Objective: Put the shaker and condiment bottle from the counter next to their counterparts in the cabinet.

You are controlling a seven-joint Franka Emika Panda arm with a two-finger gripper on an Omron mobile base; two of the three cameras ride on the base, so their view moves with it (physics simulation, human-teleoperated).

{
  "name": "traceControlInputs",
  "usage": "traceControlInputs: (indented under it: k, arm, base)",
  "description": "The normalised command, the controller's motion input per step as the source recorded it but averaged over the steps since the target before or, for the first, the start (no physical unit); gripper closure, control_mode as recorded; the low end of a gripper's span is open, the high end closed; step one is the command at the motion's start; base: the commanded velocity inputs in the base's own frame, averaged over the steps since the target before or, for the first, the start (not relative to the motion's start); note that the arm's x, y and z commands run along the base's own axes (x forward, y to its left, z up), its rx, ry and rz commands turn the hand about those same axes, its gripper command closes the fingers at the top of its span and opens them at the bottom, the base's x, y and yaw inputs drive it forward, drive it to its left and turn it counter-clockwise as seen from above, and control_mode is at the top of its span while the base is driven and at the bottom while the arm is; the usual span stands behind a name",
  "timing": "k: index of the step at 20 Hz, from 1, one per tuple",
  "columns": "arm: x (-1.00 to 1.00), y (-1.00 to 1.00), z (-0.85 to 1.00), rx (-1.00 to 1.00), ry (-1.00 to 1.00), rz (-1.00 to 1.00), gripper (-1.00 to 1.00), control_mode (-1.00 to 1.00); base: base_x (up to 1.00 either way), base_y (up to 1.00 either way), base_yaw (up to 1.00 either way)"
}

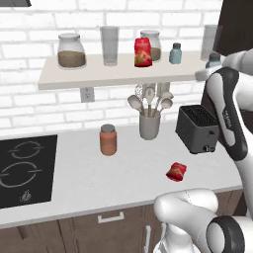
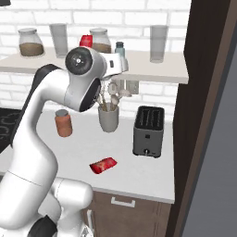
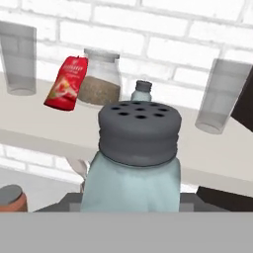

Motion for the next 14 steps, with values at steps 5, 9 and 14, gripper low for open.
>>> traceControlInputs:
  k: [5,9,14]
  arm:
    - [0.02,0.0,0.0,0.02,-0.03,0.0,1.0,-1.0]
    - [0.02,0.0,0.0,0.0,-0.05,0.0,1.0,-1.0]
    - [0.27,0.0,0.0,0.04,0.0,0.0,1.0,-1.0]
  base:
    - [0.0,0.0,0.0]
    - [0.0,0.0,0.0]
    - [0.0,0.0,0.0]
